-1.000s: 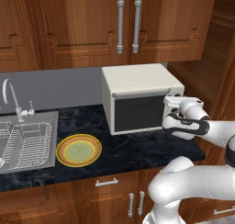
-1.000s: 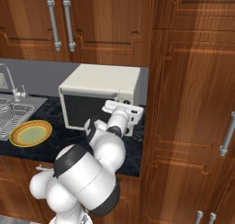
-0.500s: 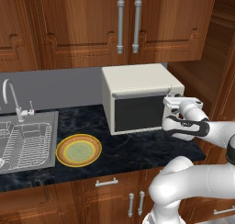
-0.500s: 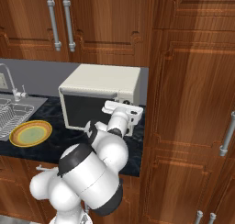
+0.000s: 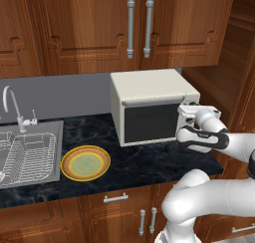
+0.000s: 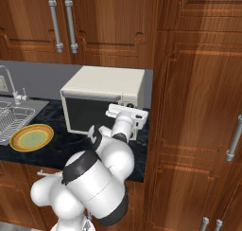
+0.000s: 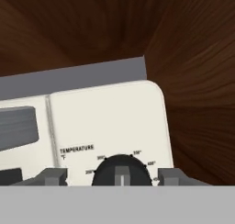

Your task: Pull the toaster oven rack outwards. Pick up the baguette from the plate and place it on the toaster oven rack. Close the toaster oven door fully and set the temperature to the lowest setting.

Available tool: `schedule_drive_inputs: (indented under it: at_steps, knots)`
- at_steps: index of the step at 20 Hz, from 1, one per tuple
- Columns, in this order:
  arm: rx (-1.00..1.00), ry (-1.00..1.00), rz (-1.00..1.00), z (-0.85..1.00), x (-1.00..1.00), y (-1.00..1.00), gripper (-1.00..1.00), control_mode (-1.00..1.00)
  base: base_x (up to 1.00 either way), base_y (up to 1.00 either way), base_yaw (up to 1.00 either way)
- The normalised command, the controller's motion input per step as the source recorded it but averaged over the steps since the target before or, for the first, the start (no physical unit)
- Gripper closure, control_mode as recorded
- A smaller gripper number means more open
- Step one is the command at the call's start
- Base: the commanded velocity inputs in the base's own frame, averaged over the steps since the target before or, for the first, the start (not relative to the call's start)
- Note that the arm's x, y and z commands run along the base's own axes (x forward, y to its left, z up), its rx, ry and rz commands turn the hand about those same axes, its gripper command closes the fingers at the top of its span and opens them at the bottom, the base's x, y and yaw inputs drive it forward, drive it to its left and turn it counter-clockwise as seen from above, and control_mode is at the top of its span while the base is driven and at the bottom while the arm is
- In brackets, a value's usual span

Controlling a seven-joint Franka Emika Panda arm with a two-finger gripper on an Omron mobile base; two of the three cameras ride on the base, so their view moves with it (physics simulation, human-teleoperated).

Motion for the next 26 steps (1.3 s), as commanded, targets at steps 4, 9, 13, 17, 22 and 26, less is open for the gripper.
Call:
schedule_drive_inputs:
  at_steps: [4,9,13,17,22,26]
  knots:
    - [0.09,0.00,0.10,0.00,0.00,-0.41,1.00,-1.00,0.00,0.00,0.00]
    - [0.08,0.00,0.07,-0.01,0.03,-0.26,1.00,-1.00,0.00,0.00,0.00]
    - [0.01,0.00,0.01,-0.06,0.08,0.01,1.00,-1.00,0.00,0.00,0.00]
    - [-0.03,0.00,0.00,-0.03,0.00,0.04,1.00,-1.00,0.00,0.00,0.00]
    - [-0.08,0.00,0.00,0.00,0.00,0.00,1.00,-1.00,0.00,0.00,0.00]
    - [-0.15,0.00,0.00,0.00,0.00,0.00,1.00,-1.00,0.00,0.00,0.00]
